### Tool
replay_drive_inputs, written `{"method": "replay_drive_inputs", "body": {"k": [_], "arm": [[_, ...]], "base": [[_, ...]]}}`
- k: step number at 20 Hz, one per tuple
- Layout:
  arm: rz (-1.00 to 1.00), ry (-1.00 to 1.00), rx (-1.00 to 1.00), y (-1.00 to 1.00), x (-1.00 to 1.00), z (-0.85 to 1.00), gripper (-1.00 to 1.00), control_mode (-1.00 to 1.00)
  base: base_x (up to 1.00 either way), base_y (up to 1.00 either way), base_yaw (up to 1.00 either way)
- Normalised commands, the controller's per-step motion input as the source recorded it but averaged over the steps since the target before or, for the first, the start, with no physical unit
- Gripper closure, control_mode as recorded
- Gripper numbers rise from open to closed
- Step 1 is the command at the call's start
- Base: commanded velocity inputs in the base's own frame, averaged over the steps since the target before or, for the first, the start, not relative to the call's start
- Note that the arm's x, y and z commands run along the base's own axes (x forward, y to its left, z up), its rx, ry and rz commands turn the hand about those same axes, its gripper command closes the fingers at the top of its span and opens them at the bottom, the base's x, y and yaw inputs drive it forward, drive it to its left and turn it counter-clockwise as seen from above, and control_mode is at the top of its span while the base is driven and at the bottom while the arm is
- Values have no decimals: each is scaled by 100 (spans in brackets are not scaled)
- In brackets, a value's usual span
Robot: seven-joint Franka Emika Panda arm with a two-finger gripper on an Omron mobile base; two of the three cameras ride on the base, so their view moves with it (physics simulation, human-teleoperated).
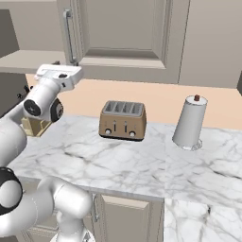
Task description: Pick up the bar soap and dish brush from the sink, and place them back in the cabinet, and close the cabinet doors.
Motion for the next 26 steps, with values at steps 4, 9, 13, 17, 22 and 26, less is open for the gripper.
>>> {"method": "replay_drive_inputs", "body": {"k": [4, 9, 13, 17, 22, 26], "arm": [[0, 0, 0, 0, -29, 5, -100, -100], [0, 4, 0, 0, -31, 6, -100, -100], [-1, 8, 0, -1, -27, 12, -100, -100], [-2, 10, 0, -1, -20, 12, -100, -100], [-3, 12, 0, 0, -20, 13, -100, -100], [-1, 8, 0, 0, -24, 4, -100, -100]], "base": [[0, 0, 0], [0, 0, 0], [0, 0, 0], [0, 0, 0], [0, 0, 0], [0, 0, 0]]}}
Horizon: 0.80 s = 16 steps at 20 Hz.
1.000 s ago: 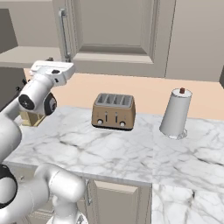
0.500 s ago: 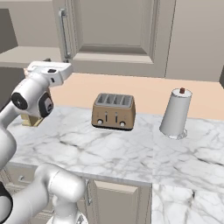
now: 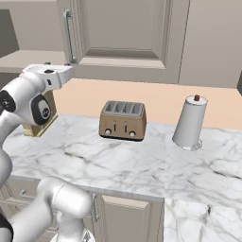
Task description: Pick up the bar soap and dish brush from the sink, and place them back in the cabinet, and close the cabinet doors.
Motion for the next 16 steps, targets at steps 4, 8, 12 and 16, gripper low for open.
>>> {"method": "replay_drive_inputs", "body": {"k": [4, 8, 12, 16], "arm": [[0, 3, 0, 0, -30, 0, -100, -100], [0, 5, 0, 0, -17, 0, -100, -100], [0, 4, 0, 0, -11, 0, -100, -100], [0, 1, 0, 0, -17, 0, -100, -100]], "base": [[0, 0, 0], [0, 0, 0], [0, 0, 0], [0, 0, 0]]}}
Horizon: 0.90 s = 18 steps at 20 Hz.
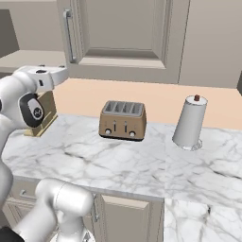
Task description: Pick up the bar soap and dish brush from the sink, and place them back in the cabinet, and close the cabinet doors.
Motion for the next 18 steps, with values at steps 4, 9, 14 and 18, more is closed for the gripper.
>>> {"method": "replay_drive_inputs", "body": {"k": [4, 9, 14, 18], "arm": [[0, 0, 0, 0, -31, 0, -100, -100], [0, 0, 0, 0, -43, 0, -100, -100], [0, 0, 0, 0, -49, 0, -100, -100], [0, 0, 0, 0, -45, 0, -100, -100]], "base": [[0, 0, 0], [0, 0, 0], [0, 0, 0], [0, 0, 0]]}}
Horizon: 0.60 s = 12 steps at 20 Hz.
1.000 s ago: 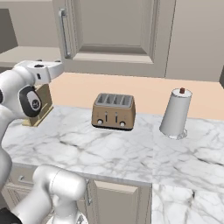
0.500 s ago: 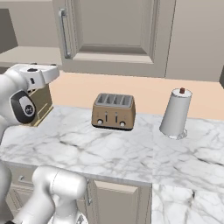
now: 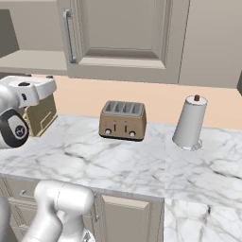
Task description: Pick up the bar soap and dish brush from the sink, and place them back in the cabinet, and close the cabinet doors.
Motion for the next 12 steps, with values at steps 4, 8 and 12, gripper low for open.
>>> {"method": "replay_drive_inputs", "body": {"k": [4, 8, 12], "arm": [[0, 0, 0, 11, -38, 0, -100, -100], [0, 0, 0, 17, -31, 0, -100, -100], [0, 0, 0, 19, -31, 0, -100, -100]], "base": [[0, 0, 0], [0, 0, 0], [0, 0, 0]]}}
